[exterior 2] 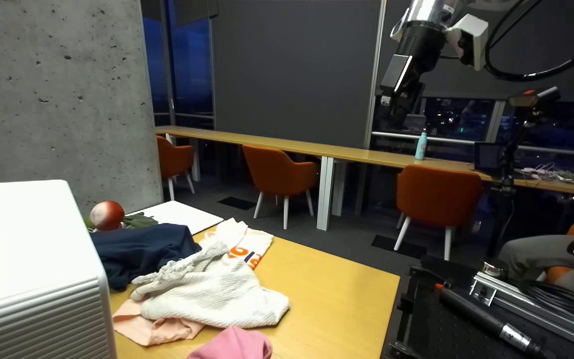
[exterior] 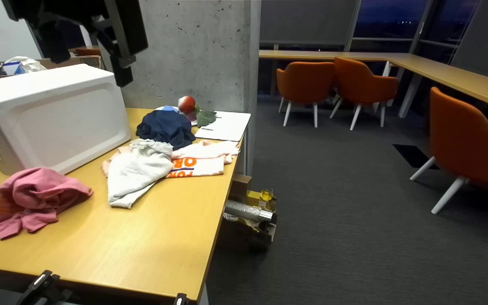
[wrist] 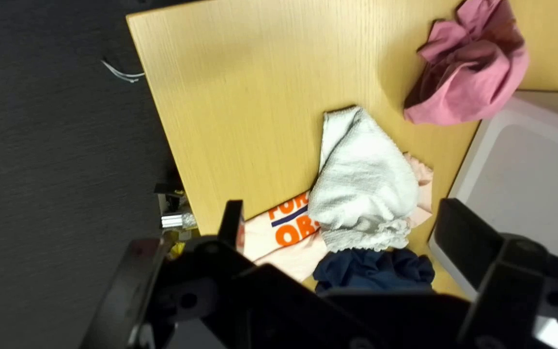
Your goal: Move the towel forwards then move the peach shirt forwards.
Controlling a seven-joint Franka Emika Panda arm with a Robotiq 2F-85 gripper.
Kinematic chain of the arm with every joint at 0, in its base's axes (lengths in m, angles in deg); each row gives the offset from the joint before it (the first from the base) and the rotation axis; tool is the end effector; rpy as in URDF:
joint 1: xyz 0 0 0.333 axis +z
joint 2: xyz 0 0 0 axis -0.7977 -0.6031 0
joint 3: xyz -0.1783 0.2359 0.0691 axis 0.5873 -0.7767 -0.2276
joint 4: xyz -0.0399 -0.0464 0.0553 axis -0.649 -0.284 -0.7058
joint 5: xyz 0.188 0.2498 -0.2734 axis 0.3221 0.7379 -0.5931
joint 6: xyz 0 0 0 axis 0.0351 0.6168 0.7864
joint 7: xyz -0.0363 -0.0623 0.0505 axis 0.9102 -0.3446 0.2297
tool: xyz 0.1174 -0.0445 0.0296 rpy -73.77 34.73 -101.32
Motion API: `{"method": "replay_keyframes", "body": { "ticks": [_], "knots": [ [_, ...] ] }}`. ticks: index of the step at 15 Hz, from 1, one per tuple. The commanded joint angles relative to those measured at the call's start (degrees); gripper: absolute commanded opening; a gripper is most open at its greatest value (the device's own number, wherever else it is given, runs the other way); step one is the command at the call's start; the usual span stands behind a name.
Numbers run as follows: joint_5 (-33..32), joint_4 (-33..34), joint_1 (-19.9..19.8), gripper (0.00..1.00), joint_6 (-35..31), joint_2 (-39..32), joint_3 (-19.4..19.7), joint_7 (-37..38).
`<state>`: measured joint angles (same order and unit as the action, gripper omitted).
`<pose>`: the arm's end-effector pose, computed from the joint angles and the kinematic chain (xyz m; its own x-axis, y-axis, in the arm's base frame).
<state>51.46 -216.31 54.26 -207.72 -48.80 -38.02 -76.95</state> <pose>0.4464 -0.0449 0.4477 0.9744 -0.1289 0.1843 -0.0875 -0.9722 -0.2170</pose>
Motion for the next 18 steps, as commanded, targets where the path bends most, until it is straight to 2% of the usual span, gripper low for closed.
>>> {"method": "replay_keyframes", "body": {
  "ticks": [1, 4, 9, 12, 18],
  "knots": [
    [-0.7, 3.6, -0.8, 1.00, -10.0, -8.3, -2.6, 0.6],
    [-1.0, 6.3, -0.1, 1.00, -17.5, -17.6, -4.1, 0.5],
    [-3.5, 12.9, -0.1, 1.00, -26.3, -33.7, -7.3, 2.2],
    [-5.1, 18.0, 0.4, 1.00, -28.4, -41.7, -8.6, 2.8],
    [-4.3, 26.7, 1.5, 1.00, -27.2, -54.1, -13.4, 1.7]
  ]
}}
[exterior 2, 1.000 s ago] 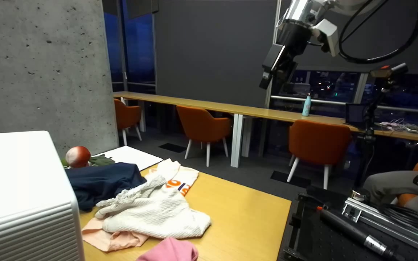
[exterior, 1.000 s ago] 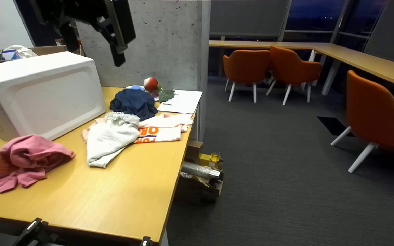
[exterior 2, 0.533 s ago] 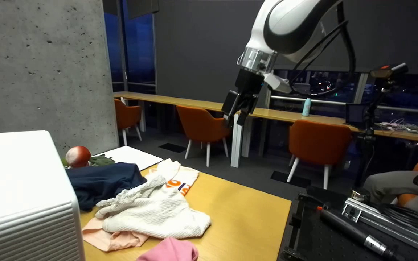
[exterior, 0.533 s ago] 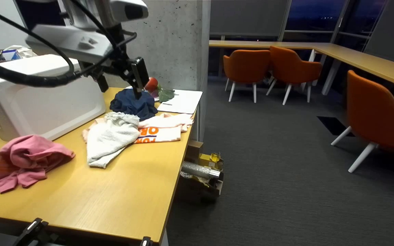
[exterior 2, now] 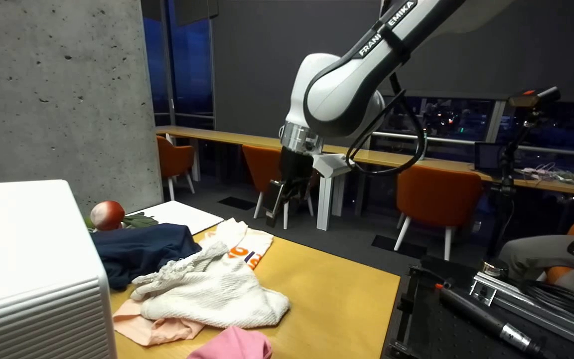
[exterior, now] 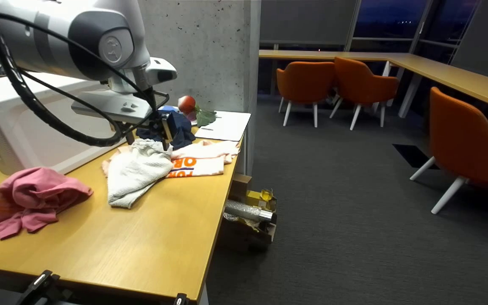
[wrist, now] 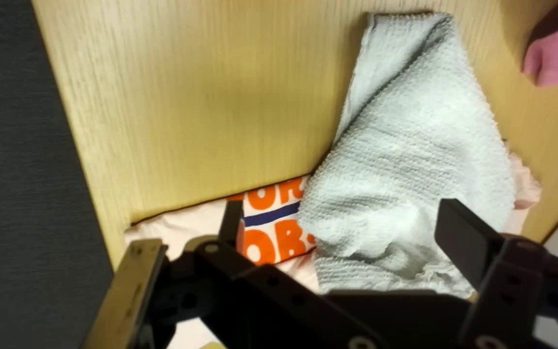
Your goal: Move the towel forwards then move the peach shirt forwards.
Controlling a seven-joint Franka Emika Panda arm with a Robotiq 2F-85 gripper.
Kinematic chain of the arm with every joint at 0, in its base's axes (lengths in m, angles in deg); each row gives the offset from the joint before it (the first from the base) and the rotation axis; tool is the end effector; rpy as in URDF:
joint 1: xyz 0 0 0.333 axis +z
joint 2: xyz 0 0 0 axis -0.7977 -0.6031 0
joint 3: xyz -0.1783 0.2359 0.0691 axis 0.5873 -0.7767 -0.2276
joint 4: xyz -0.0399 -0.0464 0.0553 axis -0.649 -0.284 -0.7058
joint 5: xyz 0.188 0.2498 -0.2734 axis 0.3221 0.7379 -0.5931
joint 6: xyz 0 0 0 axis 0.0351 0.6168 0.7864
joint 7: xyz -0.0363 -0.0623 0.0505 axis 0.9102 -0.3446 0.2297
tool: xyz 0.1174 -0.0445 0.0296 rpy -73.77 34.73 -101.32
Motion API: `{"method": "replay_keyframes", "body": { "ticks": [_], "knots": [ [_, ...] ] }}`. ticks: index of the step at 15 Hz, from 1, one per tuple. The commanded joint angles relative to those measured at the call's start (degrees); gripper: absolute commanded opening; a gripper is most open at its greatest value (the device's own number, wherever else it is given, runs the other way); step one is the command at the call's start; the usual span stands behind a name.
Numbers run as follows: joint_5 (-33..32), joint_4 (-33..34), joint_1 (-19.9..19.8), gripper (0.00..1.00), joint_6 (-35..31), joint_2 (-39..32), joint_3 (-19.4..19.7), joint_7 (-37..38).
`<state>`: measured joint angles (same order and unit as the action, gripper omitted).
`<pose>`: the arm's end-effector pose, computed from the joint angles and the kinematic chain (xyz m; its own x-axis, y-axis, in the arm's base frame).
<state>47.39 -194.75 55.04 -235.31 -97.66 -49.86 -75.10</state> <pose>0.6181 0.0584 0.2192 0.9808 0.0472 0.1893 0.0634 -0.9947 -0.0807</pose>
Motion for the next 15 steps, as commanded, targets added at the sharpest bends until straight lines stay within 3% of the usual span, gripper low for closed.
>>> {"method": "replay_keyframes", "body": {
  "ticks": [1, 6, 8, 15],
  "knots": [
    [-0.9, 5.9, 1.5, 1.00, -0.1, -6.3, -1.9, 0.4],
    [-2.8, 9.4, 4.3, 1.00, -0.4, -11.1, -2.0, 1.4],
    [-4.5, 8.6, 5.3, 1.00, -0.2, -9.9, -1.0, 2.1],
    [-4.4, 8.9, 5.0, 1.00, -0.6, -12.4, -1.6, 2.2]
  ]
}}
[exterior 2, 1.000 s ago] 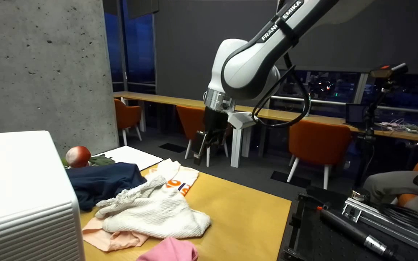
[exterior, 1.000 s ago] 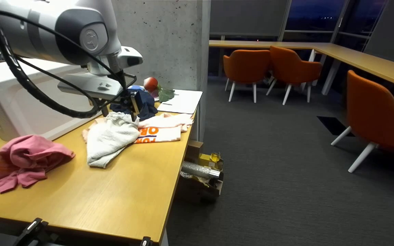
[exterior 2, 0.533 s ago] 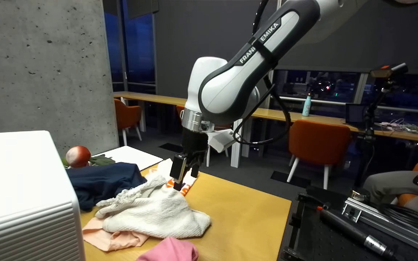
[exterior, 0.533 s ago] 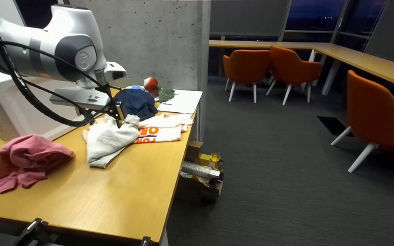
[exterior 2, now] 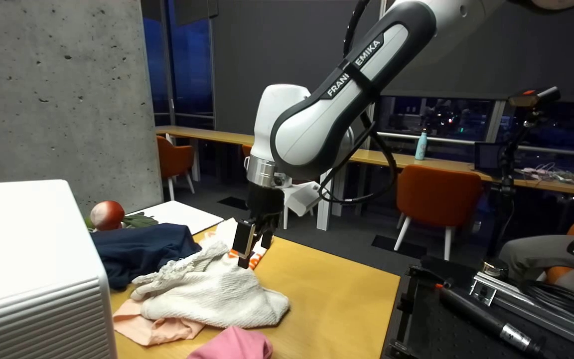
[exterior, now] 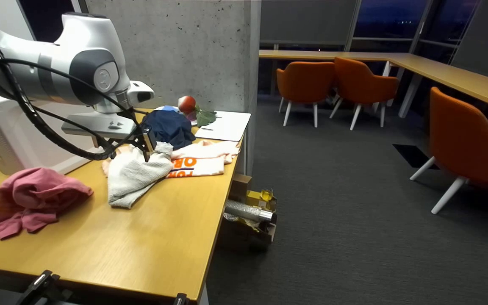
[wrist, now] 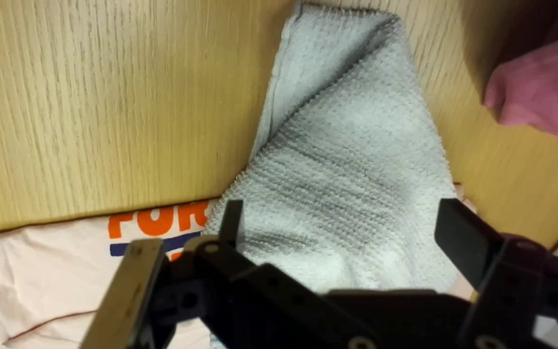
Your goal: Move the towel forwards then move the peach shirt forwards.
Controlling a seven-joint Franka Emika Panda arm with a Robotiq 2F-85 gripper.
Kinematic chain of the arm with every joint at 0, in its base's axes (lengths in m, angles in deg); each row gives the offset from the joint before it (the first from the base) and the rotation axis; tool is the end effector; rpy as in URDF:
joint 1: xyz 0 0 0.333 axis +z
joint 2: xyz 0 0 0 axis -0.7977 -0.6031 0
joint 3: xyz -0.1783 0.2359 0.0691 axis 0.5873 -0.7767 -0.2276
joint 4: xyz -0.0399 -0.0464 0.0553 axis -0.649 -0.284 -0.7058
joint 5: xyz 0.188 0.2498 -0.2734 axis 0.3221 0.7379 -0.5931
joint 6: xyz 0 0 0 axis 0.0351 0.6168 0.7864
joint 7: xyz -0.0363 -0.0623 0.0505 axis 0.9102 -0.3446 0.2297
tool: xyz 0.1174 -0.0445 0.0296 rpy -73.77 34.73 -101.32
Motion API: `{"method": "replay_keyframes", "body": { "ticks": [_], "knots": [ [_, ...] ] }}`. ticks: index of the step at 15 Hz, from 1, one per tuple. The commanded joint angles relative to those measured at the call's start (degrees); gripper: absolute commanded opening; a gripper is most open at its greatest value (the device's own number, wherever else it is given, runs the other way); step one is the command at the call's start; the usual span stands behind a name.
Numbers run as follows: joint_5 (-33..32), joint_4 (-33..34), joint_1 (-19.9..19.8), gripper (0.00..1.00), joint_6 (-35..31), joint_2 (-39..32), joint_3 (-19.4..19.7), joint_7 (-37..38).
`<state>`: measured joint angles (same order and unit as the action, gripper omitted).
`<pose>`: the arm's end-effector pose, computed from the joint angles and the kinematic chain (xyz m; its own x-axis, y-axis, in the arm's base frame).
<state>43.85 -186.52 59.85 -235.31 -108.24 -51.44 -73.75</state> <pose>0.6355 0.1330 0.1642 0.9729 0.1760 0.1502 0.1880 -0.9797 -0.0694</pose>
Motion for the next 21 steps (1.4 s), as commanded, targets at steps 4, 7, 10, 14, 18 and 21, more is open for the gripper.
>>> {"method": "replay_keyframes", "body": {
  "ticks": [4, 7, 10, 14, 18, 21],
  "knots": [
    [-0.1, 2.4, -0.7, 1.00, 0.2, -6.5, -0.7, -0.2],
    [-0.7, 4.3, -0.2, 1.00, 0.4, -10.1, -0.3, 0.2],
    [-1.4, 7.4, 0.9, 1.00, 1.4, -13.3, 0.0, 0.9],
    [-1.6, 11.2, 1.1, 0.74, 2.3, -16.8, 0.0, 0.4],
    [-1.8, 11.8, 1.2, 0.43, 3.5, -16.2, 0.1, 0.8],
    [-1.9, 10.0, 1.6, 0.21, 3.6, -14.3, 0.5, 1.6]
  ]
}}
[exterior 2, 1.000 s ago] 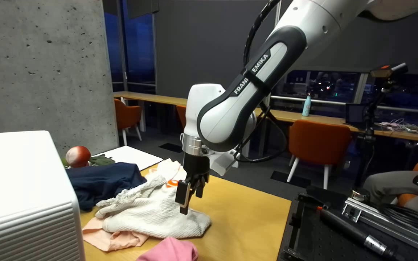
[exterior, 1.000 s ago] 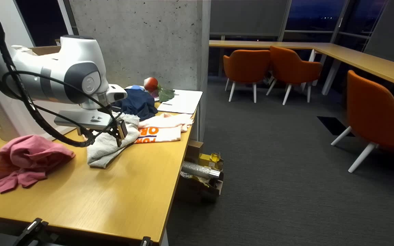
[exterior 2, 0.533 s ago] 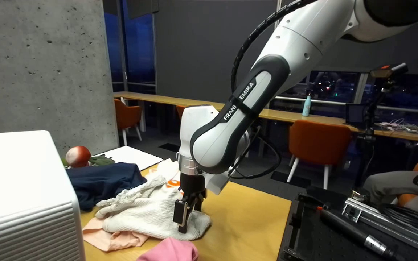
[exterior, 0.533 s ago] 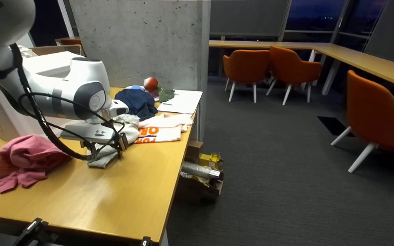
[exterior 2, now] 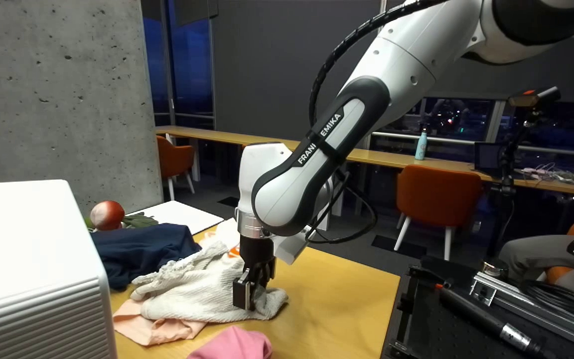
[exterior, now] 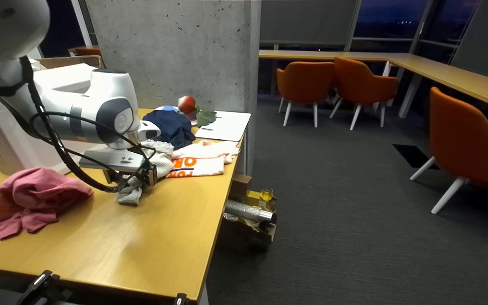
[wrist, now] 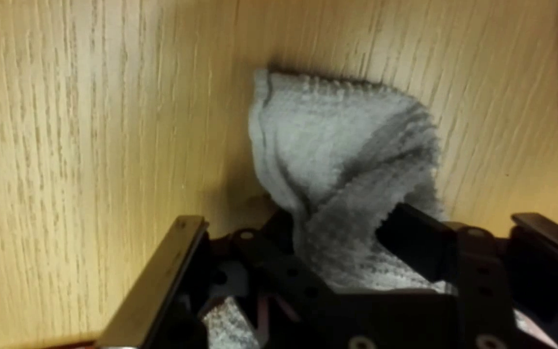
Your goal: Move the towel forwards then move the peach shirt forwards.
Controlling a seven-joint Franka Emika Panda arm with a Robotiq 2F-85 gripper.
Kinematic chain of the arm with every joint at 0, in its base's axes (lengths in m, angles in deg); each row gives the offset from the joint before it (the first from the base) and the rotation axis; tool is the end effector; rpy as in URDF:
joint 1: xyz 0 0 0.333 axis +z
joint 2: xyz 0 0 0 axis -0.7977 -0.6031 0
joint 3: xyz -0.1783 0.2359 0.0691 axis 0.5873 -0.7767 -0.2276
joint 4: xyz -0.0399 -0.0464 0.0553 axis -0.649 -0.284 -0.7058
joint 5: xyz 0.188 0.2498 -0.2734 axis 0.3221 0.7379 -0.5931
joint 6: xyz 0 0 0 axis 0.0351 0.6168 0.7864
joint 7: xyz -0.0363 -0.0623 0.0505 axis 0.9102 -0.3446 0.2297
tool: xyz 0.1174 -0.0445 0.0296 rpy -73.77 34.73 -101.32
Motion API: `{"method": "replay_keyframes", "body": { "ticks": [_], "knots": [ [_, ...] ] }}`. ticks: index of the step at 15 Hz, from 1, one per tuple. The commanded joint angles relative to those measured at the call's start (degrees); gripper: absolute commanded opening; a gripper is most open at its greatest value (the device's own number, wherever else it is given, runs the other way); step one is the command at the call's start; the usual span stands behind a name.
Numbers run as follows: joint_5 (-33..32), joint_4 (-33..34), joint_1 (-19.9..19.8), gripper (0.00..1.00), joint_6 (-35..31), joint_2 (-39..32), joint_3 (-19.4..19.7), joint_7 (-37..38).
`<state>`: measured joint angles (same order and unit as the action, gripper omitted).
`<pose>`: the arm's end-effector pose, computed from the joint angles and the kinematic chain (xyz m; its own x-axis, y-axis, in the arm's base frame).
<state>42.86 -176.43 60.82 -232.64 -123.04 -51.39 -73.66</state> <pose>0.6421 0.1457 0.0616 0.9796 0.1997 0.0230 0.2009 -0.9765 -0.0777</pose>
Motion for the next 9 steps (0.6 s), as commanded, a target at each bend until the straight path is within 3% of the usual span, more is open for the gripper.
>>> {"method": "replay_keyframes", "body": {
  "ticks": [1, 3, 9],
  "knots": [
    [-0.8, -1.0, 0.5, 0.12, 0.8, 1.3, 0.3, 1.6],
    [-0.2, -3.4, 0.2, 0.01, 0.4, 3.2, 0.1, 2.2],
    [-0.9, -21.1, 3.1, 0.04, -3.0, 18.6, 2.8, 11.5]
  ]
}}
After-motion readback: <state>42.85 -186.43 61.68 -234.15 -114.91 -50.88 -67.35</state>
